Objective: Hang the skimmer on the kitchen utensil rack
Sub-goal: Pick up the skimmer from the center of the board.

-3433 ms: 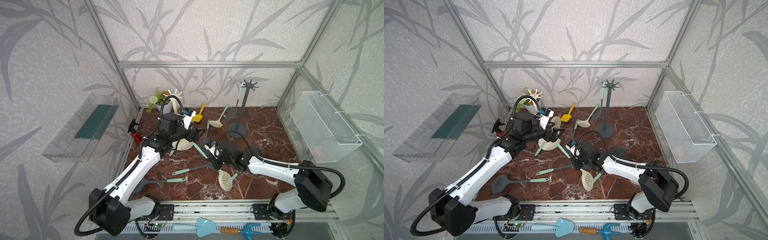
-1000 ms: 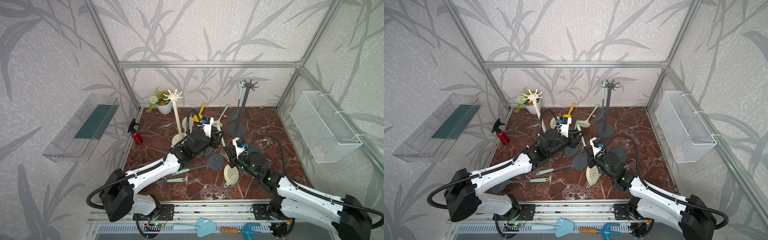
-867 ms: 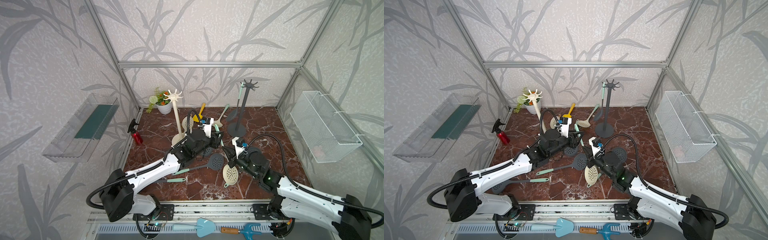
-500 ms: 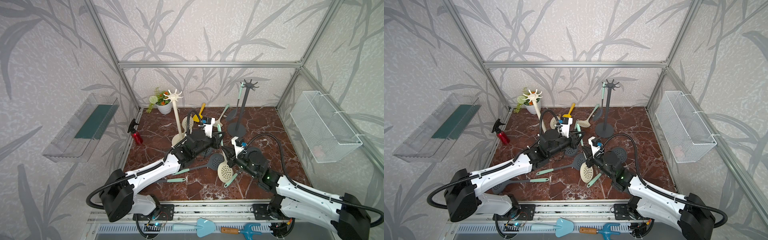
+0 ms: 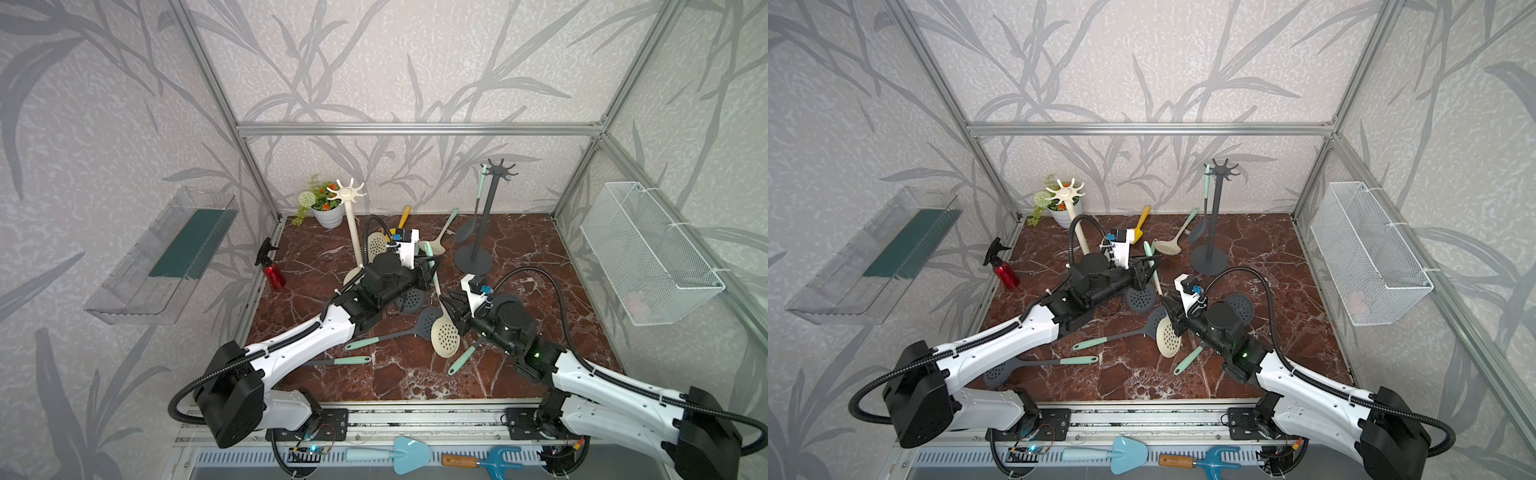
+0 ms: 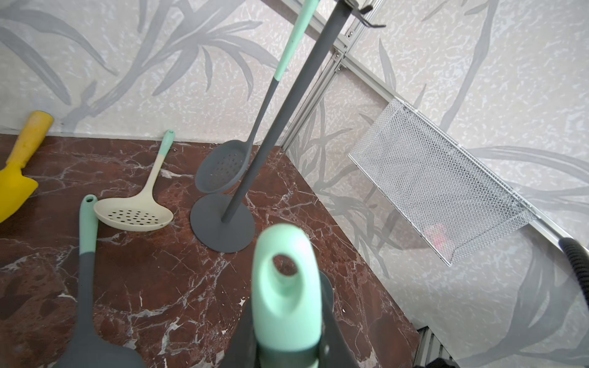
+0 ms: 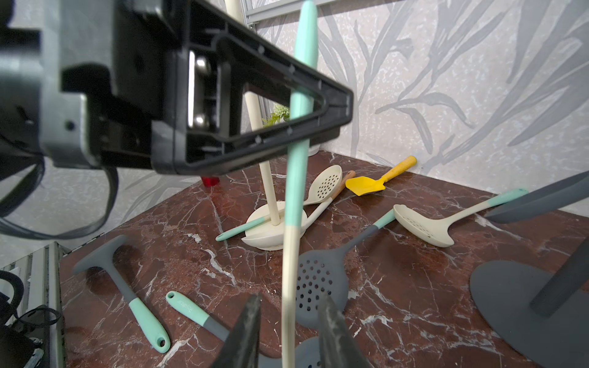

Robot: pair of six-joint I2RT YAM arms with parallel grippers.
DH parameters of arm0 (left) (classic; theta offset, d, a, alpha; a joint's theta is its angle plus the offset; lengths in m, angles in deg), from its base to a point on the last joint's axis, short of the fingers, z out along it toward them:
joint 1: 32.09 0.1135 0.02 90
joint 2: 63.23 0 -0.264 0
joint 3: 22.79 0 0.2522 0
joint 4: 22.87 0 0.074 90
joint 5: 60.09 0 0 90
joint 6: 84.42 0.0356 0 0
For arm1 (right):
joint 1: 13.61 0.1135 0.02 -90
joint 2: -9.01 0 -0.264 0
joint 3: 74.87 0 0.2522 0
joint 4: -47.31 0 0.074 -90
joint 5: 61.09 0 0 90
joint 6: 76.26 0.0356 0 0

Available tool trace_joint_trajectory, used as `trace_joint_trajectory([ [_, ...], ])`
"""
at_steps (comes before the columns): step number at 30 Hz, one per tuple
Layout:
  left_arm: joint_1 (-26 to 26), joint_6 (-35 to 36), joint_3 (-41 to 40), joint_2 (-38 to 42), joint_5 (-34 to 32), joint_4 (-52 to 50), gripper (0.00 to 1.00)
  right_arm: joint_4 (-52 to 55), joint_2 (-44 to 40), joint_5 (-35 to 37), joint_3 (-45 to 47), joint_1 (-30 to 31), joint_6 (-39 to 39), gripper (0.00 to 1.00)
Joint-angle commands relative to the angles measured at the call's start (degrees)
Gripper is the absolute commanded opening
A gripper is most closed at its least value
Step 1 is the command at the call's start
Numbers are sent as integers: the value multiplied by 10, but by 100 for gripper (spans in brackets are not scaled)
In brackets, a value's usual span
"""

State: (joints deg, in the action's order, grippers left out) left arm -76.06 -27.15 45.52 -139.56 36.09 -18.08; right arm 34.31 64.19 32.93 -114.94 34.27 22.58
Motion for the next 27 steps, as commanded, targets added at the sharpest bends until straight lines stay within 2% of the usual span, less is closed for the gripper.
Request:
trace_joint_trajectory([
  [1,3,4,6,26,-1,0,3,10,16,-7,-22,-3,-6,37],
  [7,4,13,11,30,0,-15,3,29,63,-20,-55,-2,3,36],
  [12,5,21,15,30,-1,-29,3,55,87,-30,-84,-3,7,24],
  [14,7,23,17,31,-3,-33,3,62,95,-33,-88,-2,8,17],
  [15,7,25,18,30,-3,-36,3,63,97,-32,-90,-2,10,16],
  [17,9,28,23,29,-2,-43,3,62,102,-31,-88,-2,13,17],
  [21,13,34,31,32,-1,-54,3,76,113,-33,-94,-2,14,27],
  [27,22,38,34,35,4,-59,3,87,128,-29,-94,-1,21,27],
])
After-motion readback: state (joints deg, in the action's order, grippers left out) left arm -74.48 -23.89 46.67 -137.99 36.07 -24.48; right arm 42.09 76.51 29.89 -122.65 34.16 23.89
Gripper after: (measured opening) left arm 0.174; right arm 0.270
